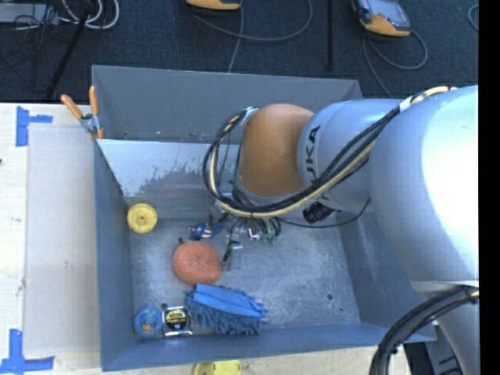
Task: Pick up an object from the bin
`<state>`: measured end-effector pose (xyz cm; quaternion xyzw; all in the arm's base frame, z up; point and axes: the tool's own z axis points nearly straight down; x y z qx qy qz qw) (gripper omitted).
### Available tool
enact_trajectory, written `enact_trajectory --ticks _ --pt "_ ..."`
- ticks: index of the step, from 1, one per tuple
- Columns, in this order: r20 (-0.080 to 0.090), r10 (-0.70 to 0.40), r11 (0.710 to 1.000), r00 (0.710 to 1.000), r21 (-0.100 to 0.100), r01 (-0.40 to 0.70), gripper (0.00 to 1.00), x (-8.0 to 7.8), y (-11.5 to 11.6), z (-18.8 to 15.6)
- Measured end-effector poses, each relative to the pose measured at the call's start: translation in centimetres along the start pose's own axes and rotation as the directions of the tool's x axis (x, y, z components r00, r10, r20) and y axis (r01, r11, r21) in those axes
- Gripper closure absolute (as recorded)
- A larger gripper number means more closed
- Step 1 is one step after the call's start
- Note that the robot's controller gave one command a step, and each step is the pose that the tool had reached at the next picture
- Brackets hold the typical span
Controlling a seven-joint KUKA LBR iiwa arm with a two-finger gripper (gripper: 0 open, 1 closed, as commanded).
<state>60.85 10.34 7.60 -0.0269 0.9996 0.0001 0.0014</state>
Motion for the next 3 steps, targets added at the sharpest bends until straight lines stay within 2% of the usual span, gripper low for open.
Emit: enact_trajectory --ticks 1,2,3 --pt "0.0 -0.053 0.999 0.999 0.0 0.053 0.0 -0.2 0.5 0.1" --pt "-0.004 -0.073 0.997 0.997 -0.001 0.073 0.0 2.2 -1.7 0.5" --pt "-0.002 -0.102 0.995 0.995 0.003 0.102 0.0 2.8 1.5 0.6"
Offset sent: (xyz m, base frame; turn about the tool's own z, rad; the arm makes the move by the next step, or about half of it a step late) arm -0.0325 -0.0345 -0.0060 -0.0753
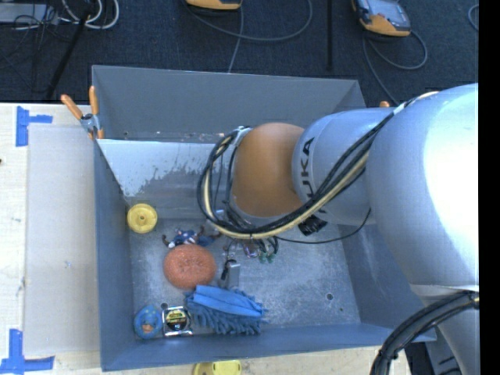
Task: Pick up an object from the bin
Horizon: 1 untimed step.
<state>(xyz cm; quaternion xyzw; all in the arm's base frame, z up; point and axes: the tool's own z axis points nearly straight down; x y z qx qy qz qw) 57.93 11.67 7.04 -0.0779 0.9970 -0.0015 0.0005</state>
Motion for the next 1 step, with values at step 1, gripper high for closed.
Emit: enact_trajectory --ticks 1 --pt "0.002 0.015 1.0 1.0 -0.007 -0.015 0.0 -1.55 3.59 0.02"
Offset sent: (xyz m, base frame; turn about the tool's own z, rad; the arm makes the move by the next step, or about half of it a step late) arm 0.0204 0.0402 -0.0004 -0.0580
